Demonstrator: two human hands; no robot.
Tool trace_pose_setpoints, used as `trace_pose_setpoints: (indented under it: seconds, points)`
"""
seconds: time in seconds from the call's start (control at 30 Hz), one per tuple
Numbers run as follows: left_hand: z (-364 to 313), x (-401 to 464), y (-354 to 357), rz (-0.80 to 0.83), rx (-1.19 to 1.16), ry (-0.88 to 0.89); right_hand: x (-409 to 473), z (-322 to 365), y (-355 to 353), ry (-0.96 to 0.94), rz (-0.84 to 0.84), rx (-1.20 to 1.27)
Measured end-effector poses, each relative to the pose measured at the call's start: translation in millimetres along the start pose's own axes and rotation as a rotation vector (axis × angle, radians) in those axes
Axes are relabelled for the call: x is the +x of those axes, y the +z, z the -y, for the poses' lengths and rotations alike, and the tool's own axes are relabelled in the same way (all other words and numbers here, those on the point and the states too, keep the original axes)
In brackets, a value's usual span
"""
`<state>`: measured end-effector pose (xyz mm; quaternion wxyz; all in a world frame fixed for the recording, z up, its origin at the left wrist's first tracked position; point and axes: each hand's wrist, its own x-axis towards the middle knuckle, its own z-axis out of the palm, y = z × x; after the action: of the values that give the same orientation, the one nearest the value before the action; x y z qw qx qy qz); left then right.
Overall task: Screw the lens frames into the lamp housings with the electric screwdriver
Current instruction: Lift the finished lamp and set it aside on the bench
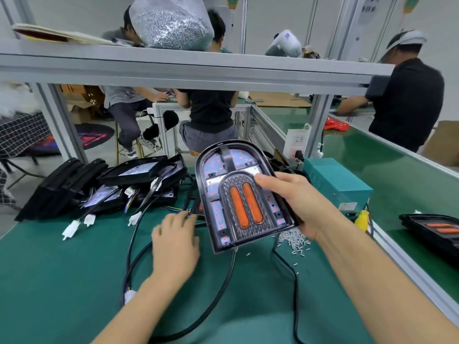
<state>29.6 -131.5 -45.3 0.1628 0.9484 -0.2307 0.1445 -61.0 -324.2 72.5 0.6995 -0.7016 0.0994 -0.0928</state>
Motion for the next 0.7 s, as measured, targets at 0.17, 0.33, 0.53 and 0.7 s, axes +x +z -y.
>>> trace_pose_setpoints:
  seconds: [0.17,0.33,0.53,0.7]
  points:
    - [27.4,6.3,2.5,0.155,0.302,-0.134,-0.5,1.5,-1.9,-0.012,-0.03,0.043]
    - [27.5,13.5,-16.9,0.12,0.045,-0.247,-1.5,2.9,-10.5,-0.017,-0.09,0.042]
    - [13.4,2.5,-59.6,0.197,-1.044,-0.356,1.7,-0.8,-13.5,-0.034,-0.211,0.266]
    - [-16.4,-10.0,-75.3,0.513,-1.518,-0.269,6.7,1.5,5.2,0.018,-0.16,0.502]
